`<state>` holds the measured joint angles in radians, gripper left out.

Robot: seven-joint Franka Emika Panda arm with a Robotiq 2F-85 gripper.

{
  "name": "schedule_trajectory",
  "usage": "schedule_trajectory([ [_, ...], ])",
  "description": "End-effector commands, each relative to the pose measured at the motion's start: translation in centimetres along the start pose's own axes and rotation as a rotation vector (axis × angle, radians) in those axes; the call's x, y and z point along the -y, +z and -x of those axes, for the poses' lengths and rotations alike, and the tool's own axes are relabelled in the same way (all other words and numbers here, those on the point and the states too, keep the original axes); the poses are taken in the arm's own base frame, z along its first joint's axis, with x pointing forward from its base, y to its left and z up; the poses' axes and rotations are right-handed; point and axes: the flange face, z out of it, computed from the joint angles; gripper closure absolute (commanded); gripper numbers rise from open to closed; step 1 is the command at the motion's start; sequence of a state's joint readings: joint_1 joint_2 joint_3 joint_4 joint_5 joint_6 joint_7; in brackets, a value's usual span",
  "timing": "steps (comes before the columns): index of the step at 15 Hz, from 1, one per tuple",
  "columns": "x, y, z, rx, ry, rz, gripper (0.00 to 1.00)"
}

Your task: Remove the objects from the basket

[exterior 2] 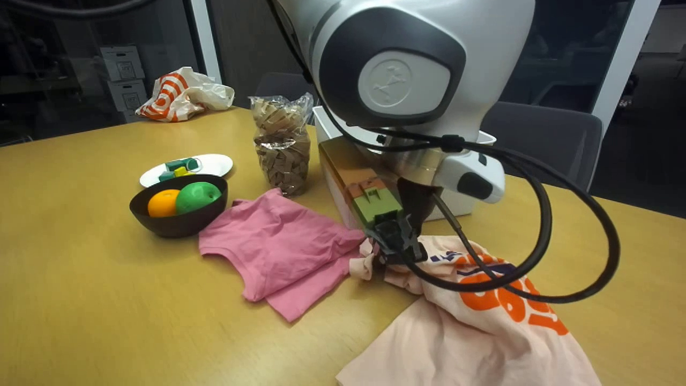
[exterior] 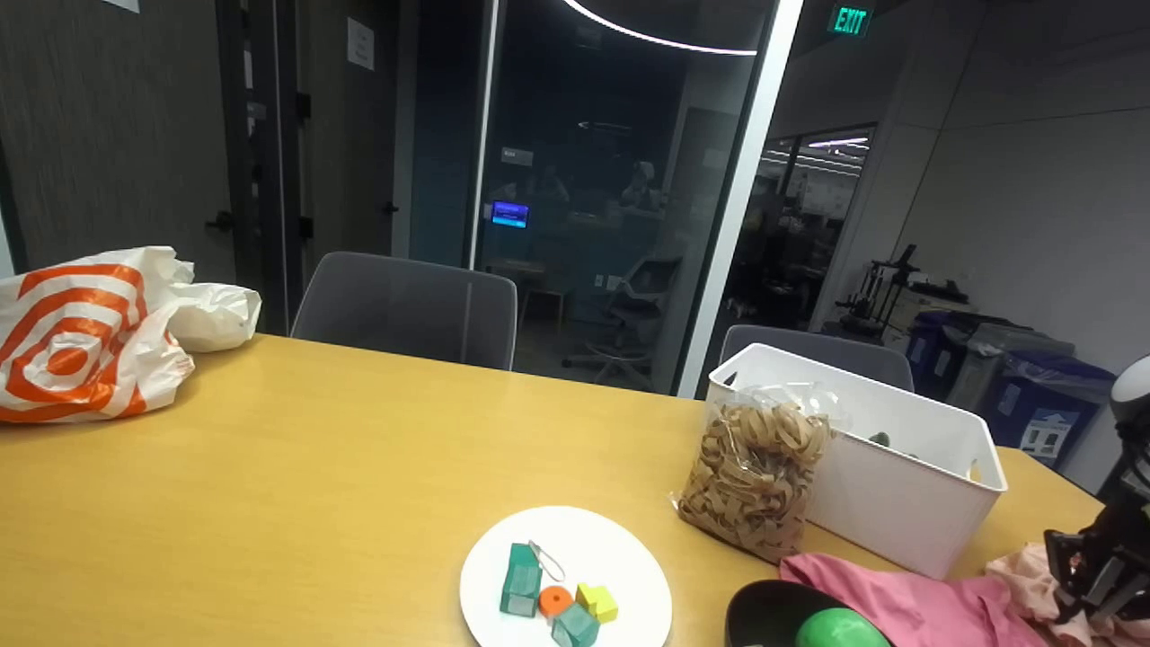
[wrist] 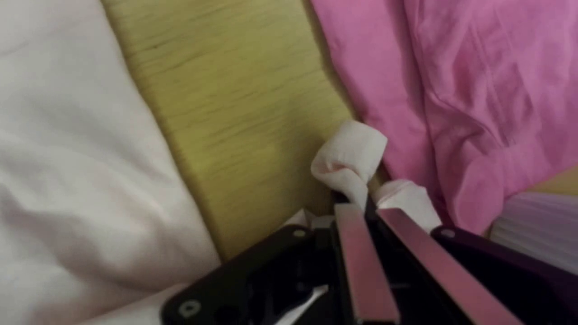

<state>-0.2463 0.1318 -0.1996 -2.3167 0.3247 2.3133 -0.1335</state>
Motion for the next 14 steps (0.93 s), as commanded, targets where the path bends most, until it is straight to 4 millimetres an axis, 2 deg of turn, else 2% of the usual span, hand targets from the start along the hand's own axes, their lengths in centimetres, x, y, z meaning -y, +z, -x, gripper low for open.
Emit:
schedule_trajectory([
  [1,0.7,-2.3,-1.7,-0.062,0.065,-0.090,0.92],
  [5,0.8,-5.4,-3.2,-0.159,0.119,-0.169,0.91],
  [8,1.0,-6.6,-4.8,-0.216,0.154,-0.214,0.92],
  [14,4.6,-7.4,-7.2,-0.246,0.184,-0.342,0.91],
])
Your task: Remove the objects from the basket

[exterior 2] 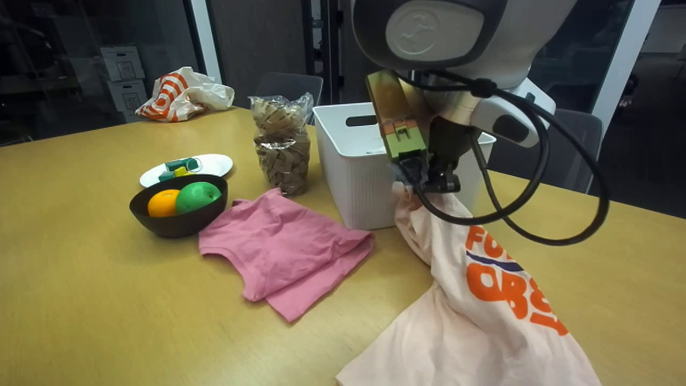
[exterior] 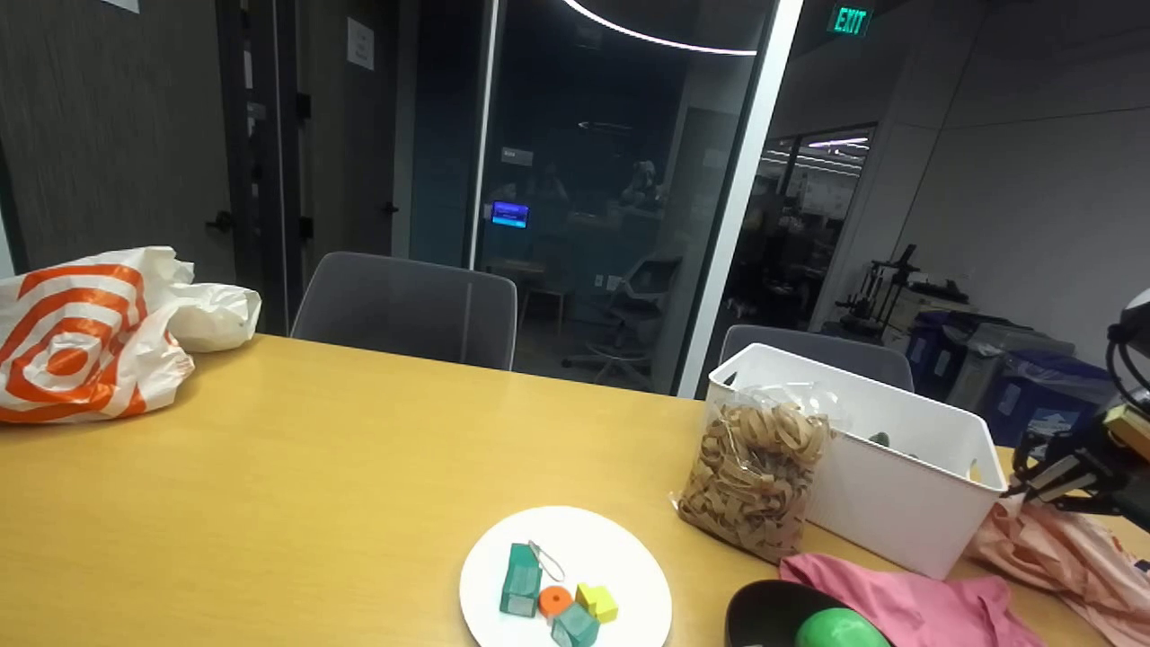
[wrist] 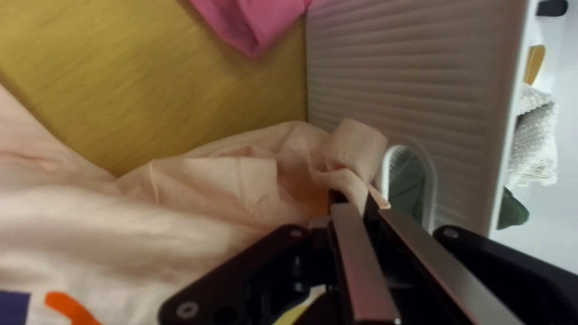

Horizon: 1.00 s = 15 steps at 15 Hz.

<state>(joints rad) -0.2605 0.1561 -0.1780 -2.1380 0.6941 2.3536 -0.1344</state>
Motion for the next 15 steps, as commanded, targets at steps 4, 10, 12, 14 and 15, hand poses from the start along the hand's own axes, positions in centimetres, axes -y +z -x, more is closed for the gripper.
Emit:
schedule_trajectory([
  [4,3.3,1.4,-3.0,-0.065,0.003,-0.067,0.92],
  [10,2.6,1.0,-4.3,-0.187,0.004,0.005,0.55],
  [12,2.1,0.5,-4.3,-0.159,0.024,0.028,0.39],
  [14,1.3,-0.5,-3.9,-0.099,0.051,0.077,0.24],
  [15,0.9,-1.4,-3.7,-0.068,0.059,0.097,0.17],
])
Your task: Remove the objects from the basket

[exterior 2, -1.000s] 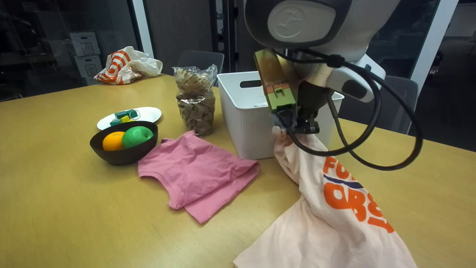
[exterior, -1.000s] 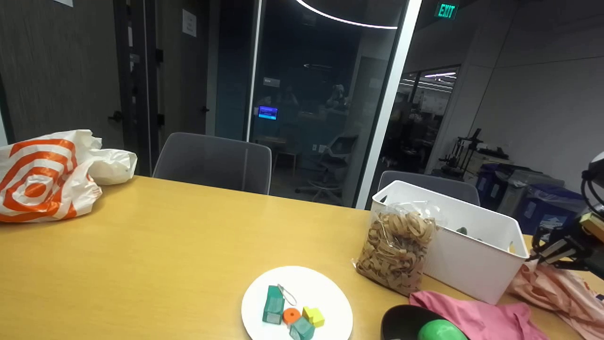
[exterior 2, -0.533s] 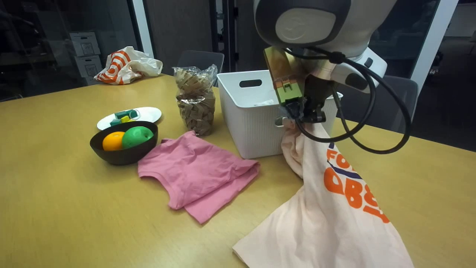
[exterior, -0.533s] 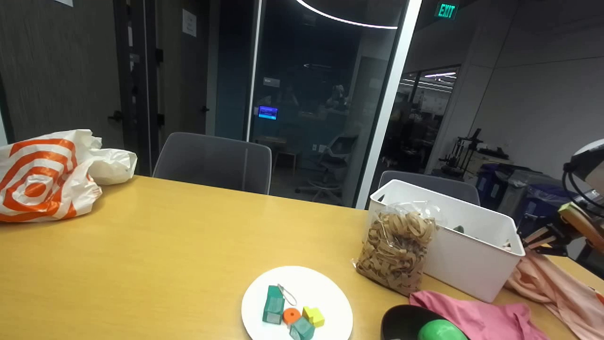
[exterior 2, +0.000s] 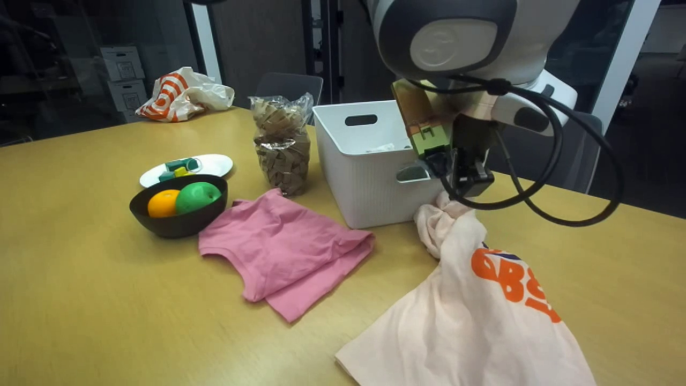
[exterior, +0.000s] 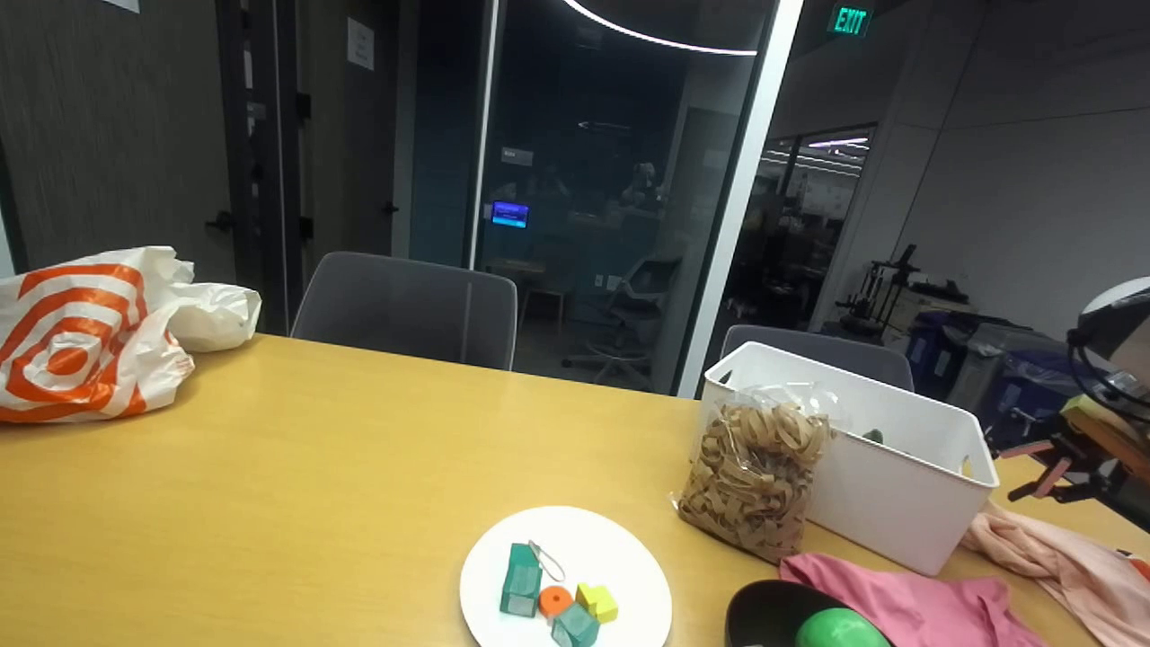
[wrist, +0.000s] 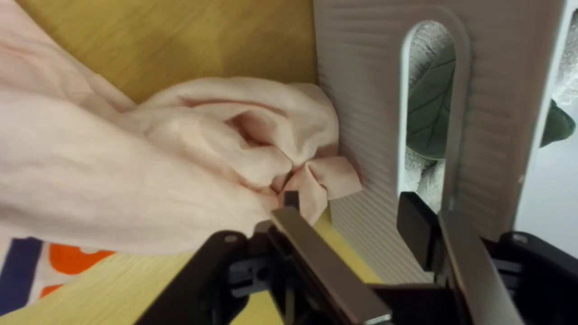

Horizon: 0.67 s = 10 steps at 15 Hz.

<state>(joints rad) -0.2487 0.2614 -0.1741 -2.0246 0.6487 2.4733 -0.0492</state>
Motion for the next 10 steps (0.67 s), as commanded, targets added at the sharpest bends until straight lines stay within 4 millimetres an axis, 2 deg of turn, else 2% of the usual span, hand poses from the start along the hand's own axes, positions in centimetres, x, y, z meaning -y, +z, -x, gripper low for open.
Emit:
schedule_trajectory([
  [1,-1.0,-2.9,0.0,0.079,0.044,0.081,0.08],
  [2,-1.5,-3.9,0.0,0.117,0.048,0.110,0.02],
  [3,-2.0,-5.0,0.1,0.162,0.051,0.140,0.00],
  [6,-2.9,-8.8,0.6,0.281,0.052,0.222,0.00],
  [10,-2.9,-13.1,1.5,0.472,0.036,0.297,0.00],
])
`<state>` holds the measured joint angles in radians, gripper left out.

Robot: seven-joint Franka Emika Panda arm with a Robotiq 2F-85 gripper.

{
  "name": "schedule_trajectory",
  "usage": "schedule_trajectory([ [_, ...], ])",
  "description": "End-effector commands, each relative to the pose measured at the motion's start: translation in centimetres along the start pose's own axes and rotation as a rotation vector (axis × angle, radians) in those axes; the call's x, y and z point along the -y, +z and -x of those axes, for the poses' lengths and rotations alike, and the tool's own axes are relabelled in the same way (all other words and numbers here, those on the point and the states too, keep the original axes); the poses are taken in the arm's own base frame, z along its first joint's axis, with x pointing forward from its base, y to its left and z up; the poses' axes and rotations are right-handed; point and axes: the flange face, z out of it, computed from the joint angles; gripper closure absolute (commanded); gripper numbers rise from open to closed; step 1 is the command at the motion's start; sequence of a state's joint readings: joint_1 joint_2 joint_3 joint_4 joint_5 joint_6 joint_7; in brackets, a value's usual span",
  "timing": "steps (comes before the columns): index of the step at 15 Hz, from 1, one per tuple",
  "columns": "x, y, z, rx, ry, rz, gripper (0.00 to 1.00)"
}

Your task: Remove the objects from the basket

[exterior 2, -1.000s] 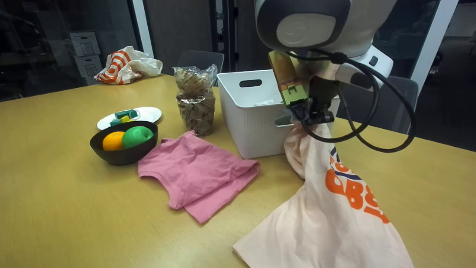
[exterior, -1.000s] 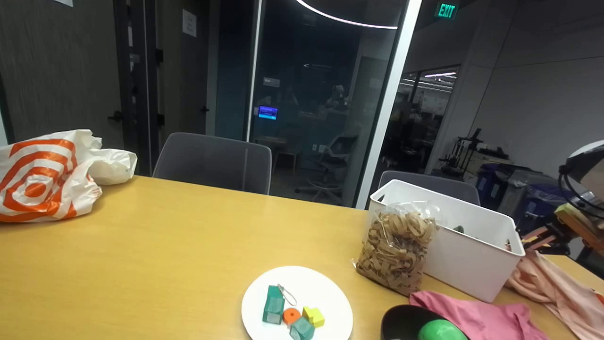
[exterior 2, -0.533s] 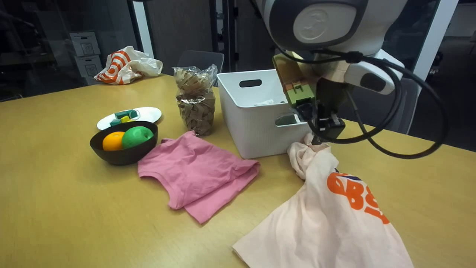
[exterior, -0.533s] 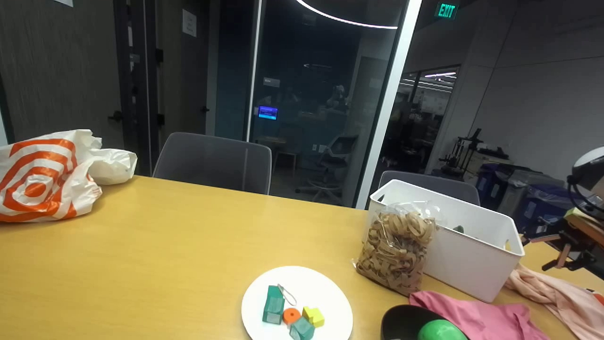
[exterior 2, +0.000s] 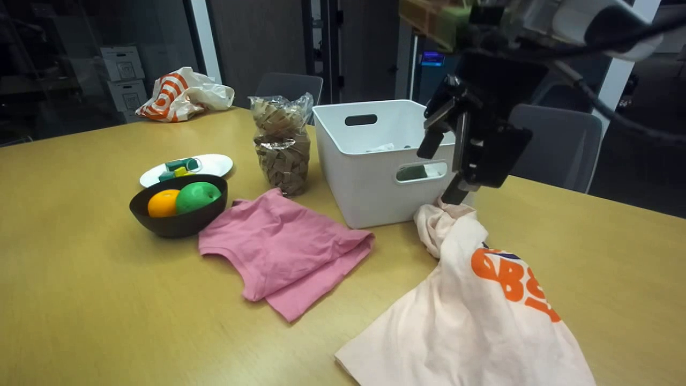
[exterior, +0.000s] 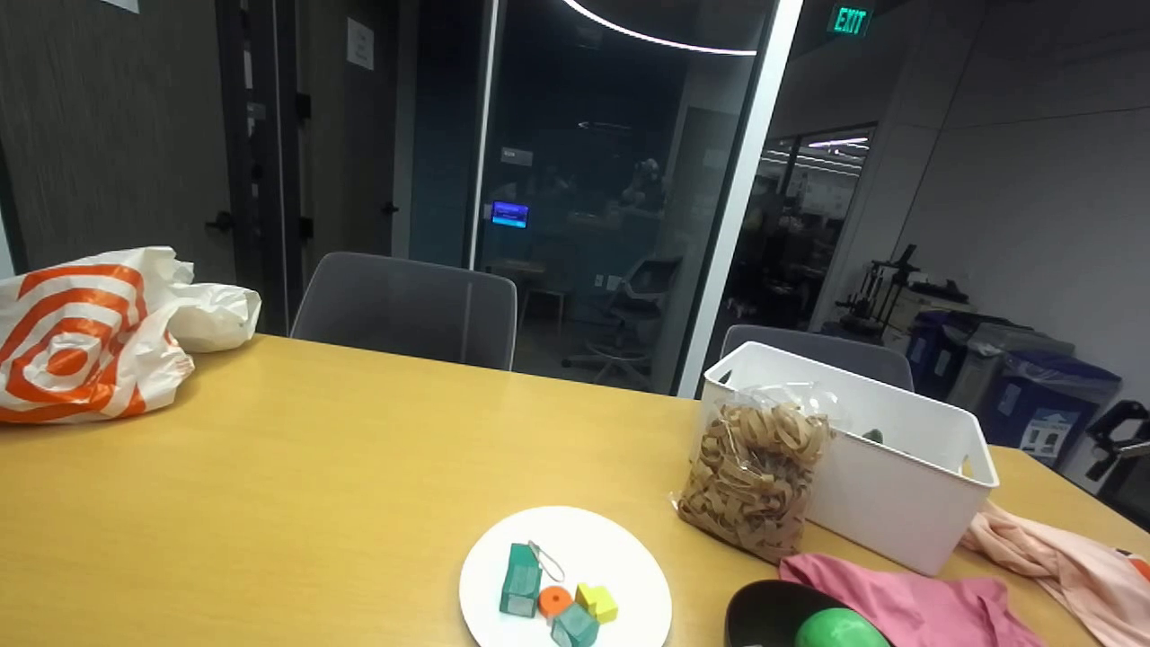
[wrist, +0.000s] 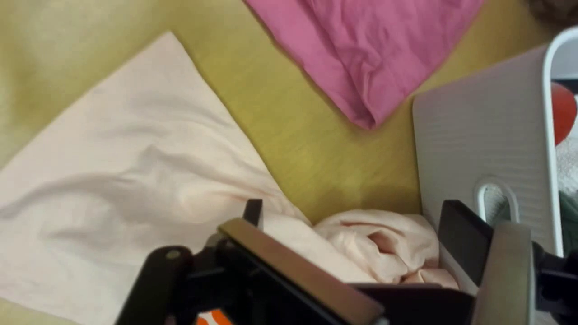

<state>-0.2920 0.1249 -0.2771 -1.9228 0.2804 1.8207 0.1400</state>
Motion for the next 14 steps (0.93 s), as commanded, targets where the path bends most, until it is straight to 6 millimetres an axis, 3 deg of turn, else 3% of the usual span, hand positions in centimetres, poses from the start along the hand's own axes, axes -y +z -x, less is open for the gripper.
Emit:
schedule_trajectory([
  [1,-0.1,-3.7,2.0,0.134,-0.009,0.068,0.00],
  [9,0.4,-7.3,3.7,0.296,-0.021,0.139,0.00],
  [10,0.3,-6.2,4.0,0.278,-0.035,0.113,0.00],
  [14,0.3,-5.9,3.9,0.286,-0.033,0.116,0.00],
])
